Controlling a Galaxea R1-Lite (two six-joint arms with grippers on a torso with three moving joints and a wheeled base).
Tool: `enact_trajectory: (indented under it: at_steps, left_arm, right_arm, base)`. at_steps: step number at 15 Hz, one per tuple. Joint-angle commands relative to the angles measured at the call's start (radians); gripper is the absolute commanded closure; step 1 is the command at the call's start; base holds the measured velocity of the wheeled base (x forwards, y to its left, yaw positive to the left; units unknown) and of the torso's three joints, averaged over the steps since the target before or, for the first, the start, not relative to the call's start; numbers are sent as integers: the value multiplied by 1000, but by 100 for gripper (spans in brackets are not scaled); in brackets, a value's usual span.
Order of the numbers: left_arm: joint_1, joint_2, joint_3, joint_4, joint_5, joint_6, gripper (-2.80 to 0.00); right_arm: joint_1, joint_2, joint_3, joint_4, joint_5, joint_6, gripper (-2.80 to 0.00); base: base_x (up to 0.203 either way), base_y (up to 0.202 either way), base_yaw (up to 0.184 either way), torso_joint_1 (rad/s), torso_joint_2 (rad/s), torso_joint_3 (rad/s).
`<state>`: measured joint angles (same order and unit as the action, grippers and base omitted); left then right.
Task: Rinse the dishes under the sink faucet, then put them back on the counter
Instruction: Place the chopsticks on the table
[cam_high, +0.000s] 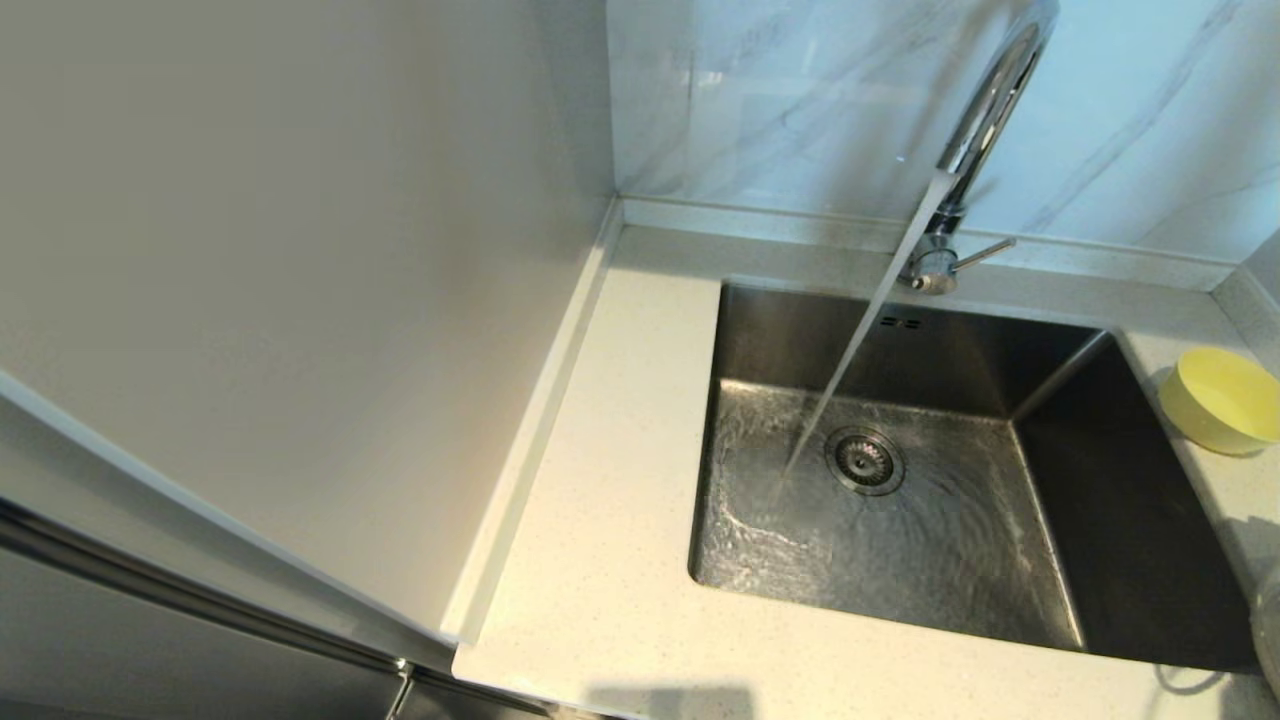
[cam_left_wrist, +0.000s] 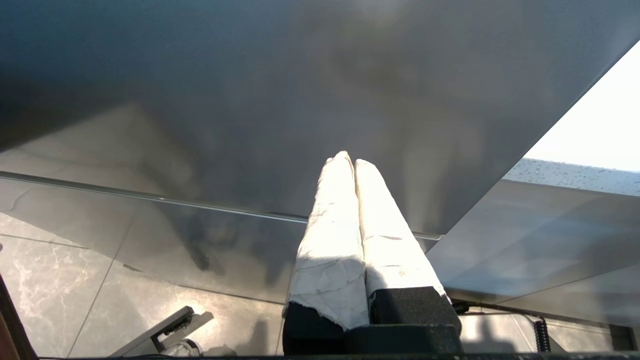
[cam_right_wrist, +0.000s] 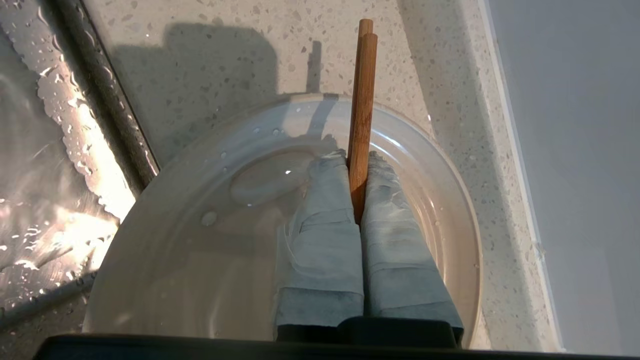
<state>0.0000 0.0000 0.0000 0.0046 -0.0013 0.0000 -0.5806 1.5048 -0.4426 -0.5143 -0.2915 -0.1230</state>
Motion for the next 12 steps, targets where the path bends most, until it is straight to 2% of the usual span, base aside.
enact_trajectory:
  at_steps: [1, 5, 6, 12]
  left_arm:
    - [0, 0, 0, 0, 0, 0, 0]
    - [0, 0, 0, 0, 0, 0, 0]
    - [0, 0, 0, 0, 0, 0, 0]
    - [0, 0, 0, 0, 0, 0, 0]
  right_arm:
    - [-1, 20, -1, -4, -2, -1, 0]
    - [-15, 26, 7, -4, -3, -1, 0]
    - [-16, 26, 5, -6, -5, -1, -280]
    - [-20, -16, -18, -6, -5, -7, -280]
  base:
    - [0, 0, 0, 0, 0, 0]
    - [0, 0, 0, 0, 0, 0]
    - [0, 0, 0, 0, 0, 0]
    - [0, 0, 0, 0, 0, 0]
